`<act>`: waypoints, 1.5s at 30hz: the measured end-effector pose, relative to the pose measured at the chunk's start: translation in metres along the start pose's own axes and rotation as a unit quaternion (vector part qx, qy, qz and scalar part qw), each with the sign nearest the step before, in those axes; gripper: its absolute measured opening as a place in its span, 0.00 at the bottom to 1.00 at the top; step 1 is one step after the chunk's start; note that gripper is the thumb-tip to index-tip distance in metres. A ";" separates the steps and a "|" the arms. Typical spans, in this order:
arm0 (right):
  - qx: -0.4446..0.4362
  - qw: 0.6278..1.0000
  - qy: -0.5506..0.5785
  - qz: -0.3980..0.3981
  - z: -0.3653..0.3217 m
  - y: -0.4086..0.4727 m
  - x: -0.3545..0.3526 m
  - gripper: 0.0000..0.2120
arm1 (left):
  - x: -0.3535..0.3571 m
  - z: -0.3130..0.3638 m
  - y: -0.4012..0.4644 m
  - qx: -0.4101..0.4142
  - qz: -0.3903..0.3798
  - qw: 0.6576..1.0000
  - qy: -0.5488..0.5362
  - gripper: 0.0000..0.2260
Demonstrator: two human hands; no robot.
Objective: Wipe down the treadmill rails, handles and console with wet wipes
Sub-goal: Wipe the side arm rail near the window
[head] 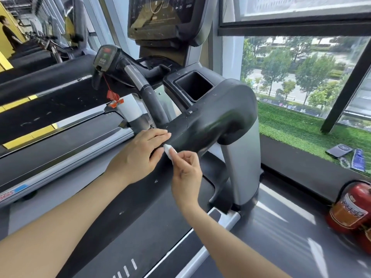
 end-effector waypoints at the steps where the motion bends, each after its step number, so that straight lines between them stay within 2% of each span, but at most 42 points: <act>1: -0.001 1.000 0.006 -0.006 0.001 0.004 -0.001 0.15 | -0.001 0.000 0.000 0.001 0.002 1.000 -0.002 0.18; 3: 0.032 0.999 0.001 0.011 0.009 0.027 -0.011 0.12 | -0.002 -0.001 -0.001 -0.007 0.004 1.000 -0.007 0.16; 7: 0.177 0.978 0.008 0.109 0.044 0.072 -0.035 0.15 | -0.008 -0.002 -0.009 -0.028 -0.005 1.000 -0.008 0.16; 10: 0.142 0.985 -0.018 0.098 0.030 0.056 -0.024 0.14 | -0.017 -0.008 -0.026 -0.039 -0.004 0.999 0.010 0.16; 13: 0.056 0.998 -0.026 0.013 0.003 -0.004 0.005 0.12 | -0.022 -0.009 -0.049 -0.024 -0.014 0.999 0.018 0.20; 15: 0.035 0.999 -0.004 -0.040 -0.005 -0.031 0.017 0.16 | -0.019 -0.009 -0.056 -0.012 -0.027 0.999 0.021 0.24; 16: 0.025 0.999 -0.010 -0.042 -0.006 -0.030 0.016 0.14 | -0.018 -0.009 -0.056 -0.013 -0.027 0.999 0.019 0.23; 18: 0.033 0.999 -0.035 0.003 0.001 -0.010 0.004 0.14 | -0.019 -0.010 -0.054 -0.014 -0.016 1.000 0.011 0.21; 21: 0.176 0.979 -0.006 0.105 0.035 0.027 -0.021 0.17 | -0.020 -0.010 -0.054 -0.011 -0.001 1.000 0.004 0.17; 23: 0.214 0.967 -0.005 0.136 0.042 0.026 -0.022 0.18 | -0.019 -0.011 -0.056 -0.011 -0.003 1.000 0.000 0.18; 30: 0.071 0.995 -0.049 0.040 -0.002 -0.056 0.013 0.14 | -0.016 -0.010 -0.054 -0.003 -0.008 1.000 0.002 0.19; 33: 0.149 0.984 -0.021 0.094 0.031 -0.018 -0.007 0.13 | -0.016 -0.011 -0.053 -0.003 -0.007 1.000 0.007 0.19; 35: 0.244 0.957 0.005 0.155 0.065 0.005 -0.025 0.12 | -0.016 -0.011 -0.054 -0.006 -0.004 1.000 0.006 0.18; 37: 0.282 0.940 0.021 0.192 0.075 0.004 -0.028 0.11 | -0.016 -0.011 -0.054 -0.006 -0.003 1.000 0.009 0.18; 39: 0.261 0.946 0.030 0.188 0.060 -0.018 -0.015 0.13 | -0.016 -0.010 -0.054 -0.005 -0.003 1.000 0.009 0.18; 43: 0.205 0.970 0.050 0.118 0.025 -0.066 0.013 0.14 | -0.017 -0.008 -0.054 -0.005 -0.003 1.000 0.018 0.18; 45: 0.207 0.968 0.047 0.136 0.032 -0.057 0.005 0.13 | -0.017 -0.008 -0.054 -0.009 -0.007 1.000 0.020 0.19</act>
Point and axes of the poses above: each hand's wrist, its own y-axis towards the middle knuckle, its own x-axis out of the palm, z = x × y, the point moved 9 cm from there along y, towards the middle knuckle, and after that the axes turned 4 degrees about y, right-handed, at the moved point
